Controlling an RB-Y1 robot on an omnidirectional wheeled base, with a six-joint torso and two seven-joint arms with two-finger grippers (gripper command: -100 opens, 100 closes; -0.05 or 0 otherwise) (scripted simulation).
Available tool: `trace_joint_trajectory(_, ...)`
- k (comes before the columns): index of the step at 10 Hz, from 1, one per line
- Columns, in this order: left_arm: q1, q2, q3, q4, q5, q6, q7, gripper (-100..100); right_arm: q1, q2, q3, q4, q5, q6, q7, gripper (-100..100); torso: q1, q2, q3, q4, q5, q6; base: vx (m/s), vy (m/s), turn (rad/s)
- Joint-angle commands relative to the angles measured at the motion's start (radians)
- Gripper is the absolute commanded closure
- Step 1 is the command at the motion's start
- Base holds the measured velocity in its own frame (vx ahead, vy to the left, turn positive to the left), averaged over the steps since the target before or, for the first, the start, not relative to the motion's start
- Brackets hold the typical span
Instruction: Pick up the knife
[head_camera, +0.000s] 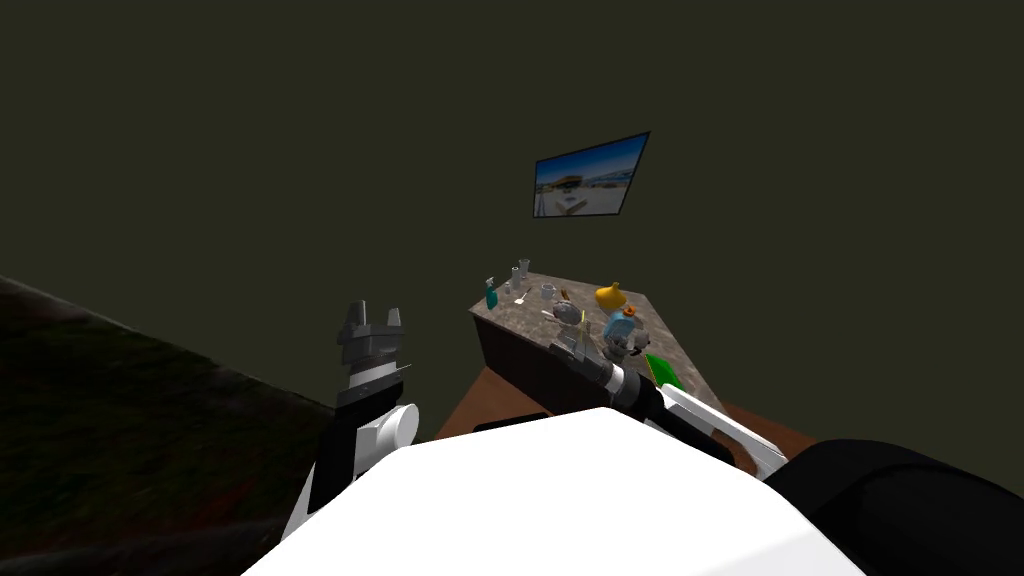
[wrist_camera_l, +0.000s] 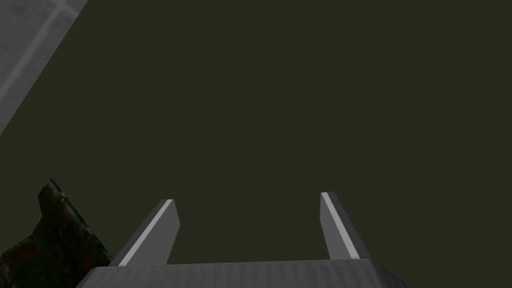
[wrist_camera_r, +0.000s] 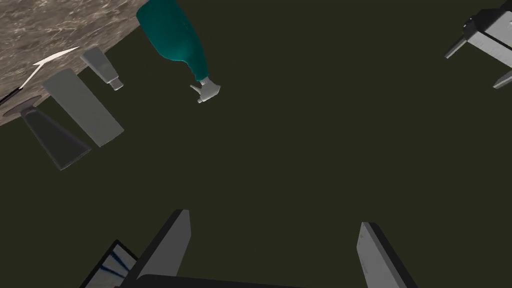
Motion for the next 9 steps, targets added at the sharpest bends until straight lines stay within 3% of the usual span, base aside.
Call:
trace_joint_trajectory(1, 0.000, 0.000, 0.000, 0.000, 0.000, 0.000, 0.000, 0, 0.005, -0.050, 0.009, 0.005, 0.015, 0.007, 0.006, -100, 0.000, 0.000, 0.000, 0.000, 0.000, 0.000, 0.000, 0.004, 0.164)
trace_joint_trajectory(2, 0.000, 0.000, 0.000, 0.000, 0.000, 0.000, 0.000, 0, 0.023, -0.081, 0.017, 0.018, 0.044, 0.016, 0.016, -100, 0.000, 0.000, 0.000, 0.000, 0.000, 0.001, 0.000, 0.009, 0.252)
trace_joint_trajectory(4, 0.000, 0.000, 0.000, 0.000, 0.000, 0.000, 0.000, 0, 0.023, -0.137, 0.017, 0.018, 0.044, 0.016, 0.016, -100, 0.000, 0.000, 0.000, 0.000, 0.000, 0.001, 0.001, 0.002, 0.078)
trace_joint_trajectory(5, 0.000, 0.000, 0.000, 0.000, 0.000, 0.000, 0.000, 0, 0.042, -0.168, 0.025, 0.032, 0.073, 0.026, 0.027, -100, 0.000, 0.000, 0.000, 0.000, 0.000, 0.001, 0.002, 0.009, 0.313)
trace_joint_trajectory(9, 0.000, 0.000, 0.000, 0.000, 0.000, 0.000, 0.000, 0, 0.061, -0.286, 0.032, 0.047, 0.102, 0.036, 0.039, -100, 0.000, 0.000, 0.000, 0.000, 0.000, 0.000, 0.003, 0.001, 0.133)
